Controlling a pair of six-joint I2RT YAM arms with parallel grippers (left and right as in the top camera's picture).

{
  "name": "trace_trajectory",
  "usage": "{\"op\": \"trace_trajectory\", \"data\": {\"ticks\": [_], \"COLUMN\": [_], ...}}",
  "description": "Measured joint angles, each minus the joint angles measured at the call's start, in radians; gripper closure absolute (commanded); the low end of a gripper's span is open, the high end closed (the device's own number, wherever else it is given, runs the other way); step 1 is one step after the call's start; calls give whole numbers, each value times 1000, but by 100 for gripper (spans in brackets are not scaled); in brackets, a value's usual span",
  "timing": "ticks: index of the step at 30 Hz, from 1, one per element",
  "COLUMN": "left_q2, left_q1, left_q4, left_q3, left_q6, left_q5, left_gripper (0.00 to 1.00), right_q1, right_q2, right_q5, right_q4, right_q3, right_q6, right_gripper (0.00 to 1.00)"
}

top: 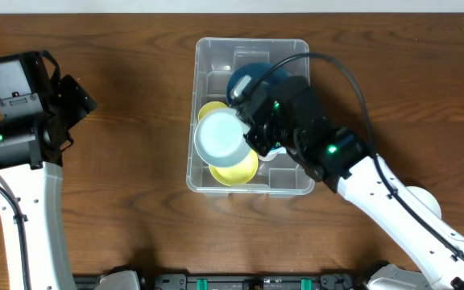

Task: Pack container
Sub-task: 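Lift the white bowl and lower it onto the yellow bowl in the bin, then release the white bowl and move the right gripper back to the right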

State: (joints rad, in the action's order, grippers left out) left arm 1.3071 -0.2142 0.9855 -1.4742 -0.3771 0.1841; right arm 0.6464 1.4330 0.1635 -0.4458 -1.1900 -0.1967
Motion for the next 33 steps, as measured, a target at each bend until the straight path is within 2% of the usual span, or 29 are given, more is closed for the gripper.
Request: {"op": "trace_trajectory", "data": {"ticks": [9, 22, 23, 25, 26, 28, 33], "left_q2": [0, 0, 0, 0, 0, 0, 0], "left_q1": [0, 0, 0, 0, 0, 0, 0], "left_q4": [0, 0, 0, 0, 0, 0, 0], "left_q3": [0, 0, 0, 0, 0, 0, 0], "left_q6": [0, 0, 0, 0, 0, 0, 0], "left_q5": [0, 0, 0, 0, 0, 0, 0], "left_gripper": [2, 2, 2, 2, 2, 2, 2], "right_q1": [7, 7, 9, 14, 19, 26, 32], "right_q2": [0, 61, 67, 80, 87, 95, 96], "right_q5": [-76, -32, -32, -29, -28, -26, -24], "right_q4": [-118, -148, -149, -149, -150, -145, -150], "right_q3": [0, 0, 0, 0, 0, 0, -6], "right_q6": [-5, 23, 25, 32, 38, 41, 61], "right_gripper": [99, 99, 95, 68, 62, 58, 60]}}
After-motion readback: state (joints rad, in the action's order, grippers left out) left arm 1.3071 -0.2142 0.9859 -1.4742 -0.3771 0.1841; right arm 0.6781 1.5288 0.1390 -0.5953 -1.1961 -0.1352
